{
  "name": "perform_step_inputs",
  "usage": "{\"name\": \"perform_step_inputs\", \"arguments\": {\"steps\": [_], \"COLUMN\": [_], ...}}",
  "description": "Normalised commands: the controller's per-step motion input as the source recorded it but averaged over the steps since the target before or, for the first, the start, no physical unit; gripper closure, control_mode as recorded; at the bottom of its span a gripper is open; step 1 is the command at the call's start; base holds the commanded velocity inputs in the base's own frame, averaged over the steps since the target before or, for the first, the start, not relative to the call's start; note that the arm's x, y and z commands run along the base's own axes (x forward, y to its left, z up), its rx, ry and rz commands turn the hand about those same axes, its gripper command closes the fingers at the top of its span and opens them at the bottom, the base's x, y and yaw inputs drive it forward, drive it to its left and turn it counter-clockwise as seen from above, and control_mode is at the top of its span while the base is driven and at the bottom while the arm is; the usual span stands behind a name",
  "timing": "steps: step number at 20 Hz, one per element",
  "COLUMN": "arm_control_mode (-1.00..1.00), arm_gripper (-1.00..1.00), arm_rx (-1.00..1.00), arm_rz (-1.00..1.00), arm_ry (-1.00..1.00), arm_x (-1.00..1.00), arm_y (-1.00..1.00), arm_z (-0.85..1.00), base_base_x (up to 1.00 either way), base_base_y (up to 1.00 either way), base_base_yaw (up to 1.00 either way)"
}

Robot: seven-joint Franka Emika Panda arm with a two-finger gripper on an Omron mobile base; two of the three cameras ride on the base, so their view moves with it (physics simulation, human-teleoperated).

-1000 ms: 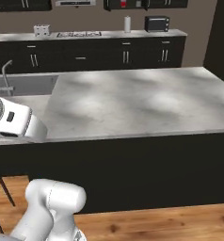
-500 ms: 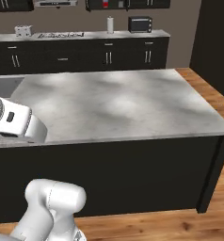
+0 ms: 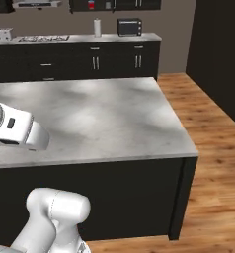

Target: There is a bowl on the dining counter. Grab a lemon wedge from the fridge and place it in the bowl. Then get the liquor bottle and glass cup from the cabinet and place them next to the bowl.

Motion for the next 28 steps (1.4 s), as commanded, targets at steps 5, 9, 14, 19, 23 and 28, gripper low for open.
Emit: {"name": "perform_step_inputs", "arguments": {"steps": [5, 9, 14, 19, 23, 28], "arm_control_mode": [1.0, 1.0, 1.0, 1.0, 1.0, 1.0], "arm_gripper": [-1.0, -1.0, -1.0, -1.0, -1.0, -1.0], "arm_rx": [0.0, 0.0, 0.0, 0.0, 0.0, 0.0], "arm_rz": [0.0, 0.0, 0.0, 0.0, 0.0, 0.0], "arm_ry": [0.0, 0.0, 0.0, 0.0, 0.0, 0.0], "arm_x": [0.0, 0.0, 0.0, 0.0, 0.0, 0.0], "arm_y": [0.0, 0.0, 0.0, 0.0, 0.0, 0.0], "arm_z": [0.0, 0.0, 0.0, 0.0, 0.0, 0.0], "base_base_x": [0.81, 0.53, 0.18, 0.32, 0.43, 0.5], "base_base_y": [-1.0, -1.0, -1.0, -1.0, -1.0, -1.0], "base_base_yaw": [0.0, 0.0, 0.0, 0.0, 0.0, 0.0]}}
